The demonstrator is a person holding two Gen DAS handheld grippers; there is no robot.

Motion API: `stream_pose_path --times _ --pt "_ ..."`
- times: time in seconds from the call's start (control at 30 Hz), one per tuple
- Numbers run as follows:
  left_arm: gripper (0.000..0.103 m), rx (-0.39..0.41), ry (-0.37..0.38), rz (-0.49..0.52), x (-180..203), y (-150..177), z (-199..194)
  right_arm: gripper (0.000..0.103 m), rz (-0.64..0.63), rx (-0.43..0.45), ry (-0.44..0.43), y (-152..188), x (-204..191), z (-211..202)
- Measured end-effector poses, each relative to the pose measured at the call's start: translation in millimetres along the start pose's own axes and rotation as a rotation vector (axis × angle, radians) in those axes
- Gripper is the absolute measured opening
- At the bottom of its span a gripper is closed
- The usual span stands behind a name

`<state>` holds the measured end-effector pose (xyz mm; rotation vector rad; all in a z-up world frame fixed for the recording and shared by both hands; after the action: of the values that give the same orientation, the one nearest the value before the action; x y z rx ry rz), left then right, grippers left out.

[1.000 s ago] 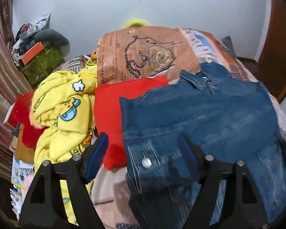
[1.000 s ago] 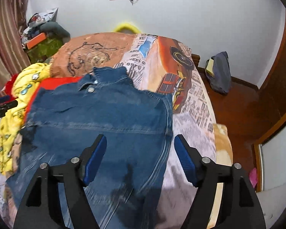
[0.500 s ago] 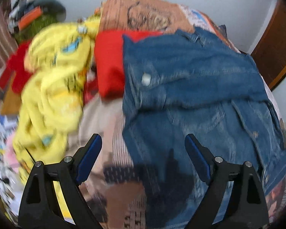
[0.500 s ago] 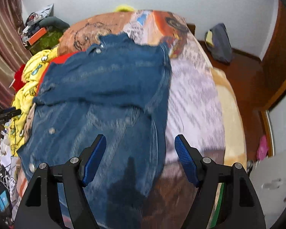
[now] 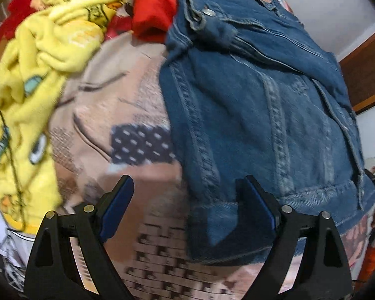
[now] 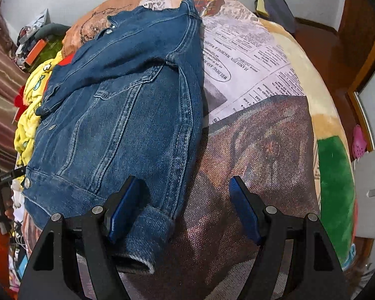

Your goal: Fold large clothes

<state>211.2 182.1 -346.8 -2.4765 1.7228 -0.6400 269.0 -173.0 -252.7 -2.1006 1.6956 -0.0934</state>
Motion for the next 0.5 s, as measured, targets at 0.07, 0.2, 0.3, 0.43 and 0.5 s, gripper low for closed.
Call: stream_pose_path --times 0.07,0.2,0.3,0.43,0.5 --pt "0.089 -0.015 0.028 -0.017 7 8 7 0.074 -0.001 0.009 -0.006 -1 -2 0" --pt "0.089 -0.033 0.079 -0.094 5 16 17 0.071 -0.039 0.023 -0.038 -4 -15 6" --pt "0.08 -0.054 0.157 -0.154 4 20 19 0.057 -0.077 0.026 -0.076 -7 -31 11" --pt "0.048 -0.054 0.226 -0.124 16 21 9 0.028 -0.095 0.038 -0.088 -13 -43 13" --pt "0.033 -0.041 0.21 -0.091 21 18 4 0.017 -0.093 0.051 -0.087 -18 -44 12"
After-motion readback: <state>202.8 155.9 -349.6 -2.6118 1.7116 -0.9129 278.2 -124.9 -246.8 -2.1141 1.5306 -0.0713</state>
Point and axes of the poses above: each gripper's, at about its wrist camera, not at the fingertips, and z roughly the way its jaws point, x to its right, y to its underside, the point moved 9 cm from there along z, roughly the way its jaws point, and after that the axes turned 1 degree about x, right-handed, at the moved point
